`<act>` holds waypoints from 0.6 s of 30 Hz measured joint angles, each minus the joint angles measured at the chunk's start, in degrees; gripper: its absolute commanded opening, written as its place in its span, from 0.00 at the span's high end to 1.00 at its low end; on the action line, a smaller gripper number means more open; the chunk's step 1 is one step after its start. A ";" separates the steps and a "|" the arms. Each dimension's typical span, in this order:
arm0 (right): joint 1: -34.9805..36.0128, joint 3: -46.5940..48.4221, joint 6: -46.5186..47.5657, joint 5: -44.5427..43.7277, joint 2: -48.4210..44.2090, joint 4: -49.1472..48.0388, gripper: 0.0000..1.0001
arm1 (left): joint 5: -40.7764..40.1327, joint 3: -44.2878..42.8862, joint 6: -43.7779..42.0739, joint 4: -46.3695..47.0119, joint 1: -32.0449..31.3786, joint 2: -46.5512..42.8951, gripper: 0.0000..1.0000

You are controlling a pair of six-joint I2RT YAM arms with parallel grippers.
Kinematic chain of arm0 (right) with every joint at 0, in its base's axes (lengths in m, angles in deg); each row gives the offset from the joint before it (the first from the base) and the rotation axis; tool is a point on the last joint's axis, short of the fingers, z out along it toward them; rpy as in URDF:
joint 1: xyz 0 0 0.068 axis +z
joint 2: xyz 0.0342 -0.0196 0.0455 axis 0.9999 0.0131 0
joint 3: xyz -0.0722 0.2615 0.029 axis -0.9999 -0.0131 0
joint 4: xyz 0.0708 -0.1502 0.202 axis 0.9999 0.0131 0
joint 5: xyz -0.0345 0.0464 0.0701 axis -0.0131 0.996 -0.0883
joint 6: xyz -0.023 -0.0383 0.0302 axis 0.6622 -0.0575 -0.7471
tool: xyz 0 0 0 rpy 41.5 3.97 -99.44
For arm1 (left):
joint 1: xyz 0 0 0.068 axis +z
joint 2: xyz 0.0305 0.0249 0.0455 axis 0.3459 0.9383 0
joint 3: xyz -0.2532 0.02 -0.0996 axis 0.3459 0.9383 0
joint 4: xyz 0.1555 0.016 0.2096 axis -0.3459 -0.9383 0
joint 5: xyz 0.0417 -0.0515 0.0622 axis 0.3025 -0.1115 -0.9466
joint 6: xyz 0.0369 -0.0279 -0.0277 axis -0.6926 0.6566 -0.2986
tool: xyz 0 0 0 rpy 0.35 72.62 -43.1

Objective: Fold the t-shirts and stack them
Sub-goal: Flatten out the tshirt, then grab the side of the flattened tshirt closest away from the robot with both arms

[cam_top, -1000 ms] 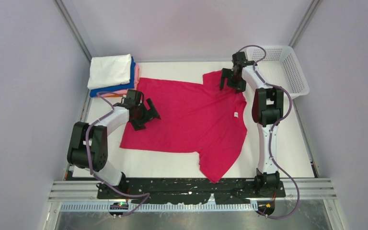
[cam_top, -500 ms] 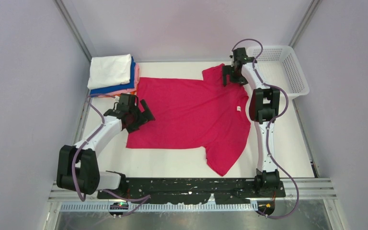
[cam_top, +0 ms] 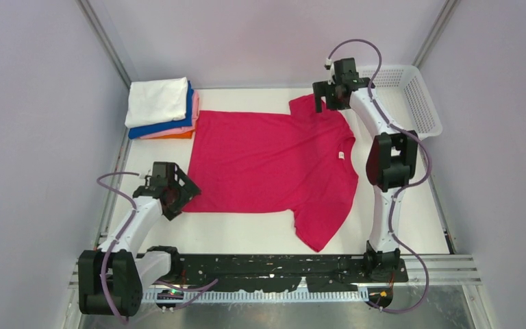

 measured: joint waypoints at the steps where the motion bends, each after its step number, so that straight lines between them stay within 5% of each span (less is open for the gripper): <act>1: 0.79 -2.38 0.07 -0.44 -3.13 -0.87 0.04 | -0.50 0.72 0.57 -0.20 0.37 -0.37 0.13; 10: 7.50 -21.75 -2.47 -4.00 -26.64 -10.27 0.05 | -7.76 2.78 4.76 -1.62 0.50 -0.24 0.50; 18: 7.80 -39.54 -9.57 -7.91 -38.58 -14.25 0.04 | -9.07 1.84 6.49 0.61 0.55 5.20 0.71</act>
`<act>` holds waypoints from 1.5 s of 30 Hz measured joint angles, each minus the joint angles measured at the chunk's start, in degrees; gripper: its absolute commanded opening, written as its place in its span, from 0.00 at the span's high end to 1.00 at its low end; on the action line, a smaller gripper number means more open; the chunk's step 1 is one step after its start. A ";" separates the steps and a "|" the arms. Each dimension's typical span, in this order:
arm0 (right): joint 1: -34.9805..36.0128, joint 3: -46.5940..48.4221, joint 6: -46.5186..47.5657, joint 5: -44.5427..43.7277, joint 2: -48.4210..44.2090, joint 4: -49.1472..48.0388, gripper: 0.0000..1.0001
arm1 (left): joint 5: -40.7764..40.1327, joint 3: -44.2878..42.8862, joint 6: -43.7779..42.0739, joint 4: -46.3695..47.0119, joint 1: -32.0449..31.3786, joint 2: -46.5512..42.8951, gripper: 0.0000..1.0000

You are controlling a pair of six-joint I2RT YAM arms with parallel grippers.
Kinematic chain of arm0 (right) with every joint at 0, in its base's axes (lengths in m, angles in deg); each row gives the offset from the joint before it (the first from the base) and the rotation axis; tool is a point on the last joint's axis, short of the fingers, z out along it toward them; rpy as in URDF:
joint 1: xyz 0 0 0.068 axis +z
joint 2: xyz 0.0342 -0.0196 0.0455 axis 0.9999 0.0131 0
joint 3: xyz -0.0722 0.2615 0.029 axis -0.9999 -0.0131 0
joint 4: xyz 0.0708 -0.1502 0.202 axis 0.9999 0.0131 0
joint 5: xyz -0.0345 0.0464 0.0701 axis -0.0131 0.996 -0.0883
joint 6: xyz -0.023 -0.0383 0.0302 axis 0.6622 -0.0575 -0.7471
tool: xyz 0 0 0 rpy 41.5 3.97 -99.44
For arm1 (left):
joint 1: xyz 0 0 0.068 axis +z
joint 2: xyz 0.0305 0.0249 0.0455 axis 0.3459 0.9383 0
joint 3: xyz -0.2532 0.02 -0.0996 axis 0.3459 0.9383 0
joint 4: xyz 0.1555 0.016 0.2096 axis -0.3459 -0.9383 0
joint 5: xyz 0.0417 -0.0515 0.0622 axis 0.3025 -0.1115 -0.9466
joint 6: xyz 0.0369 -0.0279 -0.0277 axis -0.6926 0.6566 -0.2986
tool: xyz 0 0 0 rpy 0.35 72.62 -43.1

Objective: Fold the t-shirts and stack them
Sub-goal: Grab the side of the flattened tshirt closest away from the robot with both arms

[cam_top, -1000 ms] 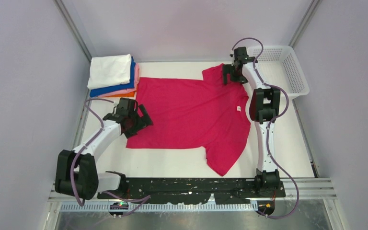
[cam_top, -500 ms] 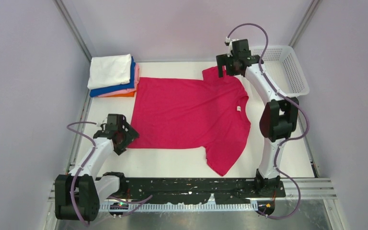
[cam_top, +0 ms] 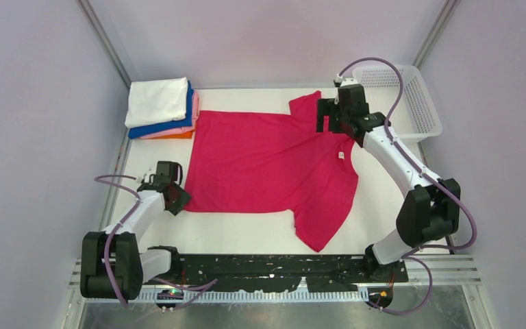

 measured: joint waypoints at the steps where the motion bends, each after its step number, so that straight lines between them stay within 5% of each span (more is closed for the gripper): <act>1: 0.00 -1.18 -0.61 -0.44 -0.90 0.07 0.05 | 0.04 -0.28 0.02 0.59 0.07 0.68 0.80; 3: 0.00 -3.23 -1.57 -1.40 -2.91 0.37 0.05 | 0.11 -0.81 0.22 1.57 0.07 2.01 1.00; 14: 3.72 -10.99 -7.82 -6.38 -14.49 6.82 0.01 | 1.77 -1.05 -0.11 3.32 0.17 3.04 1.00; 24: 26.88 -23.12 -9.25 -1.70 -16.74 22.84 0.14 | 2.86 0.17 -0.66 3.28 0.15 1.20 1.00; 31: 42.07 -30.27 -12.57 4.72 -19.10 25.33 0.22 | 3.30 1.25 -1.55 2.89 0.15 -0.63 1.00; 45: 43.25 -36.74 -15.45 3.85 -8.72 16.02 0.49 | 3.43 2.67 -1.60 1.22 0.15 -5.11 1.00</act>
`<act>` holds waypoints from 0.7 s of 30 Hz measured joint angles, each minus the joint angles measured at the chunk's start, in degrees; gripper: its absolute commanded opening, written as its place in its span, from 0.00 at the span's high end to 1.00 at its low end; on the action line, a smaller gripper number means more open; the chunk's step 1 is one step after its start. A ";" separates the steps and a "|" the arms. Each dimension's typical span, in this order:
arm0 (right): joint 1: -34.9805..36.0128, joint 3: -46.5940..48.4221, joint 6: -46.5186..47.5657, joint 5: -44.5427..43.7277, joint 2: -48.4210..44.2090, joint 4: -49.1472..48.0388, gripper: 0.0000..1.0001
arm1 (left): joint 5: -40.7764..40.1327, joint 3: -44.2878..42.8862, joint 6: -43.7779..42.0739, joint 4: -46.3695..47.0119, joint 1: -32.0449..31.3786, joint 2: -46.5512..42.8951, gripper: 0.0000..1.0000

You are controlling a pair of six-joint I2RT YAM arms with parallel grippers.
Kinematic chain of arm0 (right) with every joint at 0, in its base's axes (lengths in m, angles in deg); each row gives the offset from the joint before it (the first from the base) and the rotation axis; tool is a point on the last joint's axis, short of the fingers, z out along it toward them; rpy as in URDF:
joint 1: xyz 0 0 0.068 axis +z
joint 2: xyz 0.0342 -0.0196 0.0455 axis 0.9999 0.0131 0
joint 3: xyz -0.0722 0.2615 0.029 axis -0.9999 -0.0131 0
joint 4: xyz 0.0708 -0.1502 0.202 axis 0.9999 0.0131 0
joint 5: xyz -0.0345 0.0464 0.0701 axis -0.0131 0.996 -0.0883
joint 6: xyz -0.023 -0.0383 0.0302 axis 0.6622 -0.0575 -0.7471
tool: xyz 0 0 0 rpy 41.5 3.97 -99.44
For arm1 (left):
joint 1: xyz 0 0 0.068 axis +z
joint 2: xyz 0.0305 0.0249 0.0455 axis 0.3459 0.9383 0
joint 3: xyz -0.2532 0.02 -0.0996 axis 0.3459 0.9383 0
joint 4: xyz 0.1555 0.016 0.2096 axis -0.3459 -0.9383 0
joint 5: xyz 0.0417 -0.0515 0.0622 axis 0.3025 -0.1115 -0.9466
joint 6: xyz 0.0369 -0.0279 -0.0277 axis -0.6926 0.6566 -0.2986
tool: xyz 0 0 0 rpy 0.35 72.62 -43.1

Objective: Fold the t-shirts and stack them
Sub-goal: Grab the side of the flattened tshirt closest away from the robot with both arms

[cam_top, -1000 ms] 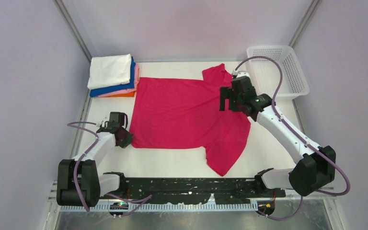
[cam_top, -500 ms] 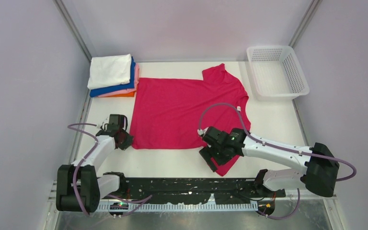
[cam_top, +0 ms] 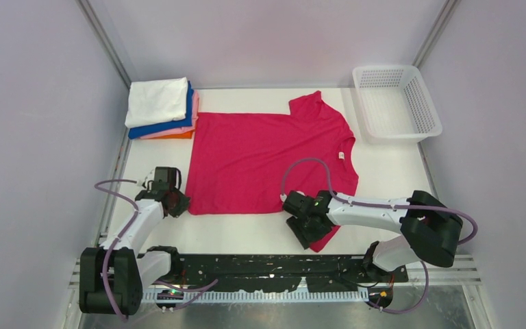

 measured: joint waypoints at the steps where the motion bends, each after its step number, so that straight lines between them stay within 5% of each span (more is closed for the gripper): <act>1: 0.00 -0.04 -0.26 -0.13 0.00 -0.02 0.57 | 0.02 0.15 0.00 -0.07 0.00 0.00 1.00; 9: -1.03 -1.14 -2.82 -1.84 -1.88 0.61 0.92 | 0.28 1.20 0.13 -0.55 0.00 -0.66 1.00; 21: -2.01 -2.51 -3.43 1.86 -10.49 11.50 0.95 | 0.20 4.11 2.05 -8.63 -1.05 -9.92 1.00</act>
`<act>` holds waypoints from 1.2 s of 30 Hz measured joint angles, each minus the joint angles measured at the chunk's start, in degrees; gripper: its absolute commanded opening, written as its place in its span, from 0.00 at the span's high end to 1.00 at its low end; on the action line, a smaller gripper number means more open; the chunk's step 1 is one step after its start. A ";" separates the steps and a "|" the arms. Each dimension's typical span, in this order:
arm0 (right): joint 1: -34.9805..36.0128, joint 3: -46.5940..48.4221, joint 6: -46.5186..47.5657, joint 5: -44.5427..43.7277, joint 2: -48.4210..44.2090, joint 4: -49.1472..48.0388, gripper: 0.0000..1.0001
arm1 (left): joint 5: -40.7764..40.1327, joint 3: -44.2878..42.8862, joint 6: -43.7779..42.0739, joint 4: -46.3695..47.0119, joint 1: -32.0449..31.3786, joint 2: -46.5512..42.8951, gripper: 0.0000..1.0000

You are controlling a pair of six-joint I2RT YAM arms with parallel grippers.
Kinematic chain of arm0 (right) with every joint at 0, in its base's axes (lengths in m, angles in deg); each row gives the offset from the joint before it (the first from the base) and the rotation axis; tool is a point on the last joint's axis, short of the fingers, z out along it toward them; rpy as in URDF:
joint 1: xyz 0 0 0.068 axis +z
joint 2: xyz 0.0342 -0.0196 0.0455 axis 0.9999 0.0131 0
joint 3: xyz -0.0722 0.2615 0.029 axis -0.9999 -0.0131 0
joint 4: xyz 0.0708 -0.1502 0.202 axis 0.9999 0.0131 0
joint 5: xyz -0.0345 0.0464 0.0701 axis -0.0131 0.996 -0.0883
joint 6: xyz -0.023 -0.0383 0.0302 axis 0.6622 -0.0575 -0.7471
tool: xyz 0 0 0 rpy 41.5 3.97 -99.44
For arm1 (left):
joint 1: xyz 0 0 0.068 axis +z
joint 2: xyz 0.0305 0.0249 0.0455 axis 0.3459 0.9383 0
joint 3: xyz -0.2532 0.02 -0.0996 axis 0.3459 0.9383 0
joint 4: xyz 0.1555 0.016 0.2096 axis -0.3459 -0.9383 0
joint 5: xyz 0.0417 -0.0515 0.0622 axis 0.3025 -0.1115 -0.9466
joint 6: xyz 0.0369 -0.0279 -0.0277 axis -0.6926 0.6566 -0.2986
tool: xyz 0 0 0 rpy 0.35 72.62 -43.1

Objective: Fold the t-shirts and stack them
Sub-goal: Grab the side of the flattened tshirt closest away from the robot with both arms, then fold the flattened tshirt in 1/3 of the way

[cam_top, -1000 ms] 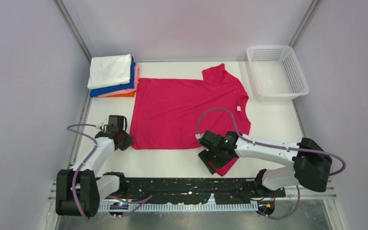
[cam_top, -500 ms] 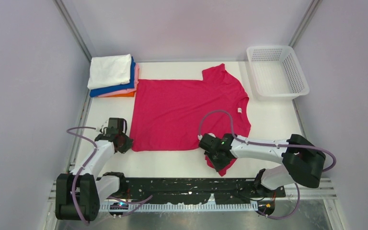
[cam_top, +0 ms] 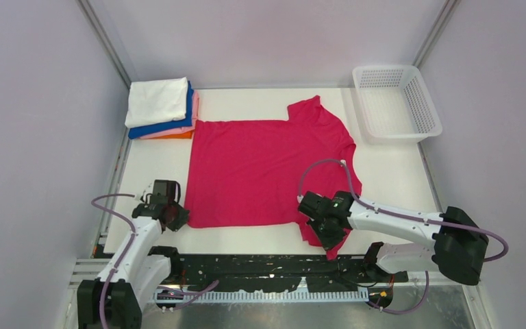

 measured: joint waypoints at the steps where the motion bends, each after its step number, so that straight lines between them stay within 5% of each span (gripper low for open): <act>1: 0.02 -0.02 -0.07 0.55 -0.92 0.52 0.95 | 0.02 0.70 0.28 -0.76 -0.09 -1.60 1.00; 15: -2.54 4.02 1.70 -6.27 -2.86 2.56 0.95 | 2.67 1.75 1.29 -3.65 -0.46 -10.67 1.00; 36: -21.53 17.14 12.85 -10.45 2.05 -4.48 0.95 | 3.91 -16.00 1.18 1.07 -0.46 11.47 1.00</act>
